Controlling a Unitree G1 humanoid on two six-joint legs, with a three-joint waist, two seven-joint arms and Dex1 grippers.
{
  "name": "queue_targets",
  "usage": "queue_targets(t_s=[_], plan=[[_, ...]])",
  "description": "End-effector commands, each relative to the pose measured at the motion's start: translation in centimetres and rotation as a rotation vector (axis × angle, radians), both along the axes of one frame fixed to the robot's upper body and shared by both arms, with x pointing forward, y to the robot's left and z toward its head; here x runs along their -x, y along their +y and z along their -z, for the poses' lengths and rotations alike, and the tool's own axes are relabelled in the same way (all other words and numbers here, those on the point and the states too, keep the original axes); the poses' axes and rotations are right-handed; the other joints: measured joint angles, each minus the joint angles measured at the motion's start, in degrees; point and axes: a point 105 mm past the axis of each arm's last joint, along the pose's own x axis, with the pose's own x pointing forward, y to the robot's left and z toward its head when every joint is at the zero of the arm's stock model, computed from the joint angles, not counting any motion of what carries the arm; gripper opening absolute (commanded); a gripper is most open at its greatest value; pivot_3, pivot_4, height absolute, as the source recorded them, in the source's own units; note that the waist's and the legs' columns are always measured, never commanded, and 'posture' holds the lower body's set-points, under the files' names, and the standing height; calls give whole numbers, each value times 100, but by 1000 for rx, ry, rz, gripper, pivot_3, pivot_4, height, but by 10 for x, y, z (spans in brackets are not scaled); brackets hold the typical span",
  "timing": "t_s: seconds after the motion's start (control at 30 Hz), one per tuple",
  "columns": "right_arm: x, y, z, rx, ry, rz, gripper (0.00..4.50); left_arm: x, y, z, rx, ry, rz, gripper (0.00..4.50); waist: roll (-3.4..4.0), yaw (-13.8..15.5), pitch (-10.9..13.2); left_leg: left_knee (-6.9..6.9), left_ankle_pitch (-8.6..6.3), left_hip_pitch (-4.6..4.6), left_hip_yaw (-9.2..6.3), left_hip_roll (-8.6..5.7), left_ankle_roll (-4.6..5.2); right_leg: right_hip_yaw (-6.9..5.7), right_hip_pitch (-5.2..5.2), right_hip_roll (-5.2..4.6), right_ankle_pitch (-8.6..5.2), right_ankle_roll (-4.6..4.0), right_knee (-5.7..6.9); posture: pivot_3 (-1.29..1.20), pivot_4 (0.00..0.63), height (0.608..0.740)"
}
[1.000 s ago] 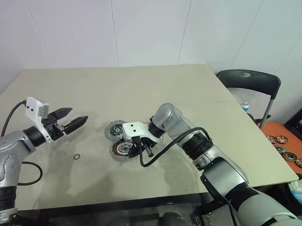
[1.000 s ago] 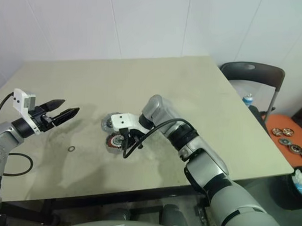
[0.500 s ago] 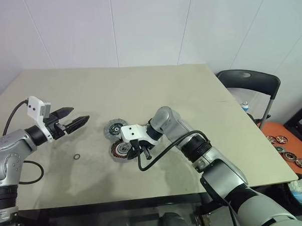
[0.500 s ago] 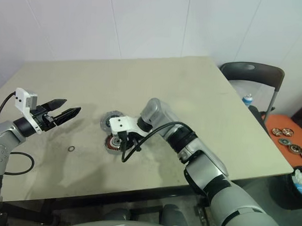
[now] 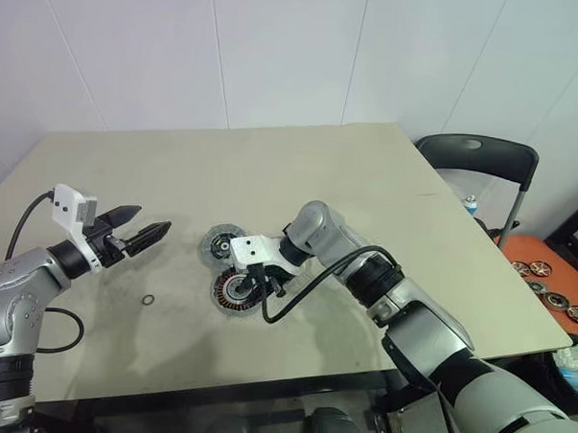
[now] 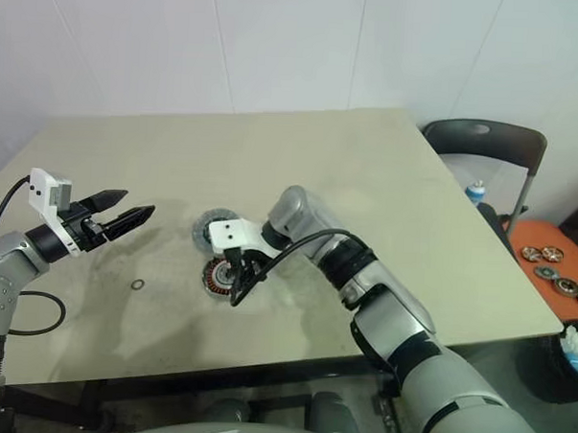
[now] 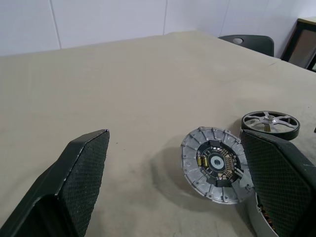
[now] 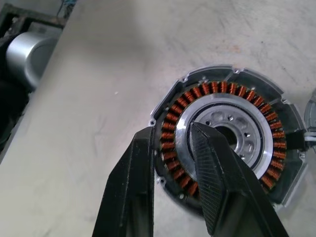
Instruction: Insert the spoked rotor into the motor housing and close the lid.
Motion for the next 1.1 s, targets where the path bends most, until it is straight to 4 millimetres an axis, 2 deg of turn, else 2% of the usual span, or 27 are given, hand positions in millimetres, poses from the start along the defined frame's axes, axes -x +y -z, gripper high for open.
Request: queue_targets(t_s=[0.03,0.13,0.23,0.3,0.37,0.47,0.53,0.7,0.93,1.1], plan=[[-10,2,-42,-102,-55,-37,1235,2,-4,-21,-12,-57,39,4500,0,-3,0,0,0,1,0,0,0,0,0,0,0,0,0,0,0,740],[-11,-2,-63,-175,-47,-55,1235,10,-10,-24,-5,-50,84,4500,-1,-11,0,0,0,0,-1,0,0,-1,0,0,0,0,0,0,0,740],[-9,-1,-82,-277,-58,-54,1235,35,-20,-19,-10,12,162,4500,2,-36,1,-2,-4,1,1,1,6,0,0,-2,0,0,-2,0,0,740],[-12,2,-81,-319,-79,-16,1235,57,-20,-12,-10,67,183,4500,5,-75,3,-5,-11,1,15,4,9,2,-7,-3,0,0,-2,0,0,740],[-13,2,-79,-333,-95,4,1235,68,-20,-9,-2,93,182,4500,6,-73,4,-5,-18,2,24,11,8,1,-9,-2,-1,-1,-3,0,0,740],[-17,5,-66,-360,-75,87,1235,91,-19,1,7,134,119,4500,12,-36,8,-2,-22,2,32,17,12,0,-7,0,-1,-1,-4,0,0,740],[-18,4,-57,-359,-87,106,1235,99,-22,6,23,137,80,4500,19,5,12,-1,-25,7,46,19,16,5,-4,-1,-1,-2,-5,0,0,740],[-27,4,-49,-382,-91,198,1235,90,-15,28,-32,47,-164,4500,25,176,15,17,-25,13,55,21,16,4,10,-1,6,-13,-9,0,0,740],[-33,0,-40,-391,-89,267,1235,89,-27,59,-57,37,-237,4500,10,188,6,51,-31,10,77,26,25,5,20,1,9,-19,-12,0,0,740],[-35,-2,-37,-391,-95,303,1235,77,-11,76,-112,9,-342,4500,4,187,2,56,-33,10,81,31,29,5,17,3,10,-20,-10,0,0,740]])
